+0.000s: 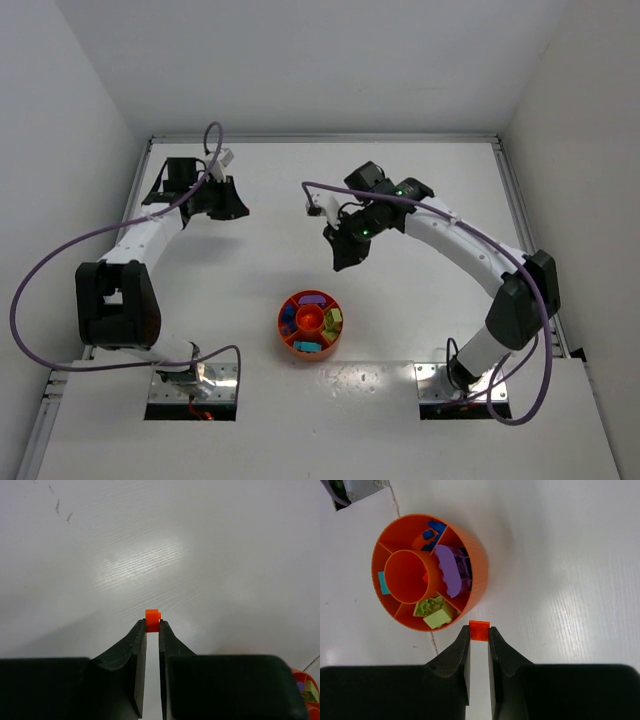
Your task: Sort the legos into containers by color
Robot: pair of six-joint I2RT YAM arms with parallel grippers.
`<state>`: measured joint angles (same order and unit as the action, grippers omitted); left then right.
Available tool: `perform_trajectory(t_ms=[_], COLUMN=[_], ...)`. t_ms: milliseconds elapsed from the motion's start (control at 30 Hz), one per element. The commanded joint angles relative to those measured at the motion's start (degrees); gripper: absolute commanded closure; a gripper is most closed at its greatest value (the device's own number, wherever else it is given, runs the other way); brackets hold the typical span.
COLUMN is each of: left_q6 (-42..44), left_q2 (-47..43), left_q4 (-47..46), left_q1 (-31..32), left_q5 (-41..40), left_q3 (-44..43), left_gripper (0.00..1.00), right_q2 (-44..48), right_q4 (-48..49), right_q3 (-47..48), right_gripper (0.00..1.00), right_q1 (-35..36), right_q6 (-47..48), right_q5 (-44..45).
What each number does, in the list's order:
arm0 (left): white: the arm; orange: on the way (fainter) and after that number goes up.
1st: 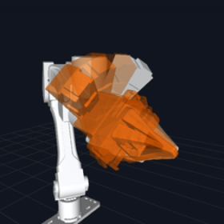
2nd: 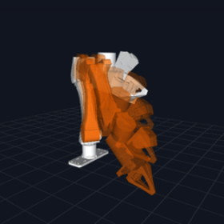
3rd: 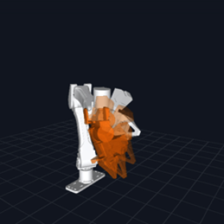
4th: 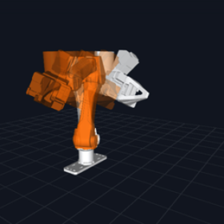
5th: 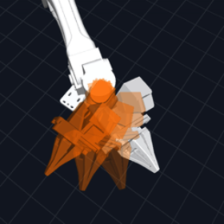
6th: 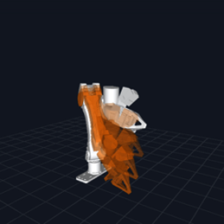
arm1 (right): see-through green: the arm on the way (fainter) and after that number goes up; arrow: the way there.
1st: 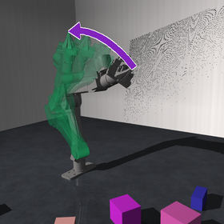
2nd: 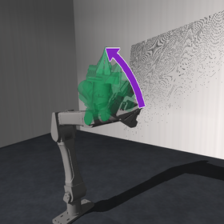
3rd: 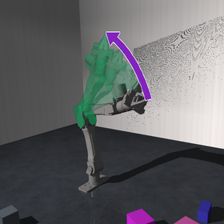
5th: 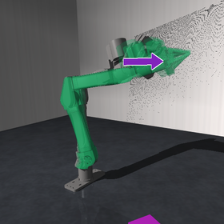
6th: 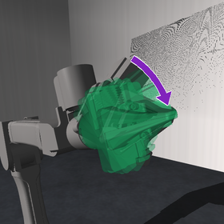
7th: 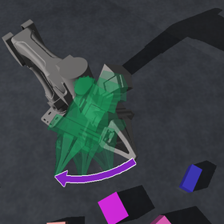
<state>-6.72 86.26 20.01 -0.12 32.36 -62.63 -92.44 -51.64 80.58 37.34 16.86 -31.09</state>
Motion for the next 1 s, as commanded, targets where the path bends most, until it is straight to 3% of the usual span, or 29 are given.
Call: perform_trajectory(t_ms=[0, 367, 967], left_q6=[-1.19, 2.32, 4.61], left_q2=[-3.29, -11.72, -16.39], left_q4=[-0.94, 3.28, 6.45], left_q1=[0.65, 1.17, -0.50], left_q5=[1.04, -0.89, -0.37], left_q3=[-1.44, 2.69, 6.91], left_gripper=[1.00, 1.00, 1.00], right_q2=[1.74, 1.21, 0.07], right_q4=[4.00, 10.24, 7.16], right_q3=[-1.29, -3.93, -6.30], right_gripper=[1.00, 1.00, 1.00], right_q1=[2.38, 11.96, 20.58], right_q6=[1.68, 2.30, 6.16], right_q5=[-2.39, 2.26, 5.60])
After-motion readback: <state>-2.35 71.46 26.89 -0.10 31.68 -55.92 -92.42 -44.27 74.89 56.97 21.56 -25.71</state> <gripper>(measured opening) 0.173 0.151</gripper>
